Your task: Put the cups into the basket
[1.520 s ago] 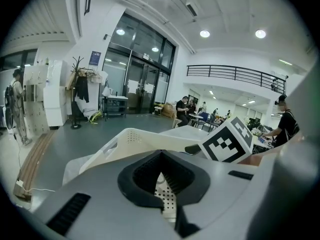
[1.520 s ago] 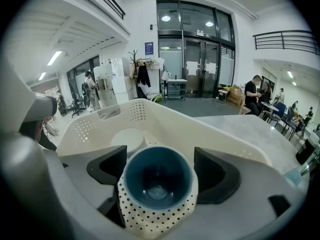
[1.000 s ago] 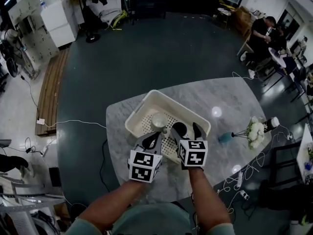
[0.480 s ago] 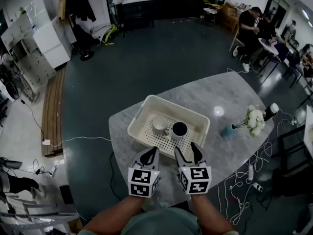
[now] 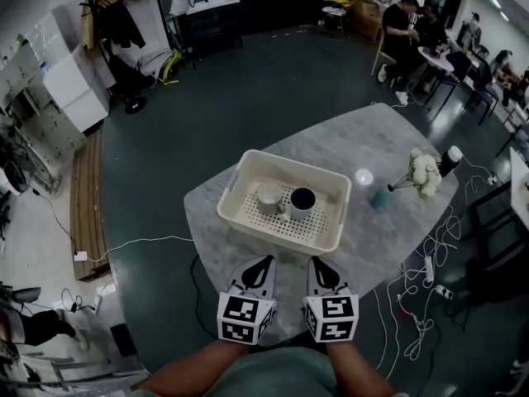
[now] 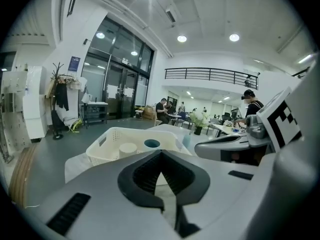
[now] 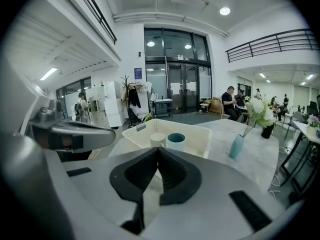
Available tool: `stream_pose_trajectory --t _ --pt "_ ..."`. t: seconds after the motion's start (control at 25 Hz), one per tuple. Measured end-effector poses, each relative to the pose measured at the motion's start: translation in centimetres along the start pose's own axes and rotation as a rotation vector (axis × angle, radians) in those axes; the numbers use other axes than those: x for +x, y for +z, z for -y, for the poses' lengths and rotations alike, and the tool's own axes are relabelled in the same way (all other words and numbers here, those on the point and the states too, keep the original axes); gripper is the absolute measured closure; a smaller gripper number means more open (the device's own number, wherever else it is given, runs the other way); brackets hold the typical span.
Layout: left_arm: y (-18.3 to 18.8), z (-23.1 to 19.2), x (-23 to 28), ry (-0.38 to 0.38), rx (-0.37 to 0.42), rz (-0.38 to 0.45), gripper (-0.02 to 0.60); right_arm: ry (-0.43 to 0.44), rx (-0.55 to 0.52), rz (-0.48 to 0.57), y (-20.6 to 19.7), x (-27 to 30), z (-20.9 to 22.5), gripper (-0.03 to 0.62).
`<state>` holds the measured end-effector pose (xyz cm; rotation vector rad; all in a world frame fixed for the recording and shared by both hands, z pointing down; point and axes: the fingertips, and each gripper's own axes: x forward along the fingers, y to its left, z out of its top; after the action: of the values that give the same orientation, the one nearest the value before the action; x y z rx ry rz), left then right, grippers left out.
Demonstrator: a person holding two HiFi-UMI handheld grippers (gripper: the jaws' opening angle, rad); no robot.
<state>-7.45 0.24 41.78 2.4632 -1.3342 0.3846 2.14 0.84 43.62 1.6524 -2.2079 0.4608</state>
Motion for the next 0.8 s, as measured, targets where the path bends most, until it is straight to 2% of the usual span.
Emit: stream_pose_trajectory --t 0.12,0.28,0.44,0.8 --pt "-0.2 1.6 -1.0 -0.04 0.019 0.006 0.575 -0.007 0.004 0.001 -0.4 -1.3 -0.4 0.577" --pt "-0.3 3.4 -2.1 -0.047 0.031 0.011 0.574 0.021 0.011 0.006 -0.5 -3.1 -0.6 0.577" --pt "-0.7 5.0 -3.0 -0.031 0.033 0.01 0.574 0.061 0.022 -0.004 -1.5 -4.9 0.0 0.579" --pt "-1.1 11.4 -2.7 0.037 0.015 0.026 0.574 0.166 -0.061 -0.018 -2.7 -8.9 3.3 0.579"
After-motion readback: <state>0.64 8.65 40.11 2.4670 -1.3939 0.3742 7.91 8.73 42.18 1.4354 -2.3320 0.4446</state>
